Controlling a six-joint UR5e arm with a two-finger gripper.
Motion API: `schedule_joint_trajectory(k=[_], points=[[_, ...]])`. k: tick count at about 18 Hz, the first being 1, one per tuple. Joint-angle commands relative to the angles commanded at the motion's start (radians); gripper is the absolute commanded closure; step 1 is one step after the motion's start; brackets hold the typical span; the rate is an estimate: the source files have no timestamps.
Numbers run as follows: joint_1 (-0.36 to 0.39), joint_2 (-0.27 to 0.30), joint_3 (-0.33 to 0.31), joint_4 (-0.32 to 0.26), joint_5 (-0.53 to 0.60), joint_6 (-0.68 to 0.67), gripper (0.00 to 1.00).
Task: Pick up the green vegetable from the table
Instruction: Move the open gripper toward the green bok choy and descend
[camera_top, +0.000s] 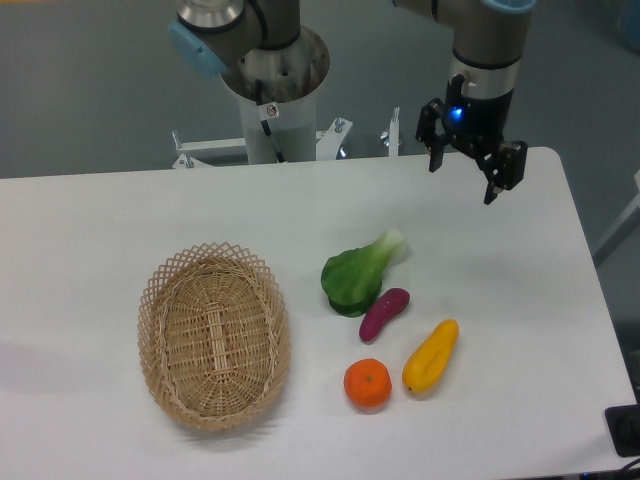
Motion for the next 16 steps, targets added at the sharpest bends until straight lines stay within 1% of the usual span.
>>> schedule_joint_trajectory(k=[4,9,11,14,16], points=[[-0.002,0.002,-0.011,0.002,0.000,0.000,0.00],[-0.002,0.006,-0.041,0.006,0.003,0.003,0.00],[-0.002,0.020,-0.069,0.009,0.006,0.008,0.00],[0.000,0.031,-0.089,0.008,0.008,0.012,0.00],[-0.003,0.046,-0.123,0.011,0.008,0.006,0.00]])
